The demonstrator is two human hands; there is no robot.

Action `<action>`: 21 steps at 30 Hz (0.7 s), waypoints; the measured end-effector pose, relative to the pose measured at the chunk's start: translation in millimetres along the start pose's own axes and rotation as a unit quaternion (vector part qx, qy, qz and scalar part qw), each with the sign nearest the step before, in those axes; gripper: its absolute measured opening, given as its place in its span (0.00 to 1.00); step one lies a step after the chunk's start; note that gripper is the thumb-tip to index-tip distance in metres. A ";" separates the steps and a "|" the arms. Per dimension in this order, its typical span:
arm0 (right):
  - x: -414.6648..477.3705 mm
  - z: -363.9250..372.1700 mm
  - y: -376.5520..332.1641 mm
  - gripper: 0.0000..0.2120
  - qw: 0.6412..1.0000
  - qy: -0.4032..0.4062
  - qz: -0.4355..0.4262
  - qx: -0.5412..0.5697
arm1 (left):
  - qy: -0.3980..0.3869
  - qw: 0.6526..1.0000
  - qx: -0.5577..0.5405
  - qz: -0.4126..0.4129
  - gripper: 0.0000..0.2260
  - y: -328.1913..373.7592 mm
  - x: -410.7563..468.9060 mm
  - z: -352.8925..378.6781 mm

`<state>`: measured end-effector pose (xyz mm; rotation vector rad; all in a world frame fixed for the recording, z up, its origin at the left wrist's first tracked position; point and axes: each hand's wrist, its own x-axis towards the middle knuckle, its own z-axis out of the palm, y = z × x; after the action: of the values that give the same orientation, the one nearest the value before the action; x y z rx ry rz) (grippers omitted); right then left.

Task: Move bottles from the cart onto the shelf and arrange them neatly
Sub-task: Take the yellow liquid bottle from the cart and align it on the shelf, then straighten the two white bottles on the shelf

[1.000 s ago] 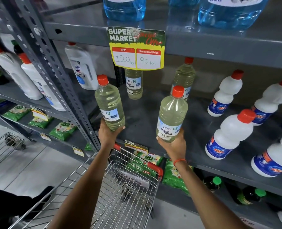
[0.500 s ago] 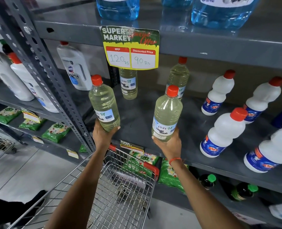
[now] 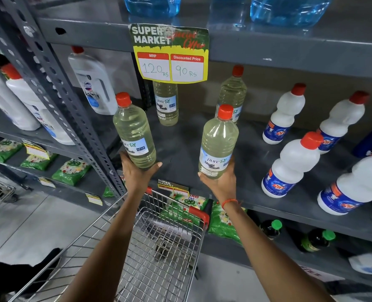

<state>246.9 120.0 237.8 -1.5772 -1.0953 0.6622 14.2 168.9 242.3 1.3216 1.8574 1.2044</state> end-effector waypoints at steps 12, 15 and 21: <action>-56.1 -128.4 -38.4 0.24 0.959 0.175 -0.222 0.022 | -0.135 0.930 -0.104 0.327 0.34 111.6 -217.8 107.7; -61.3 -189.7 -8.7 0.26 0.948 0.240 -0.209 -0.025 | -0.161 0.948 -0.112 0.252 0.41 127.5 -238.9 155.9; -36.5 -271.6 65.9 0.48 0.974 0.215 -0.006 -0.076 | -0.146 0.986 -0.060 0.055 0.48 131.6 -238.9 219.4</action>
<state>482.4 -34.3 249.9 -1.7395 -0.8432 0.2123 338.5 37.5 249.2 1.4623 1.5012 1.0910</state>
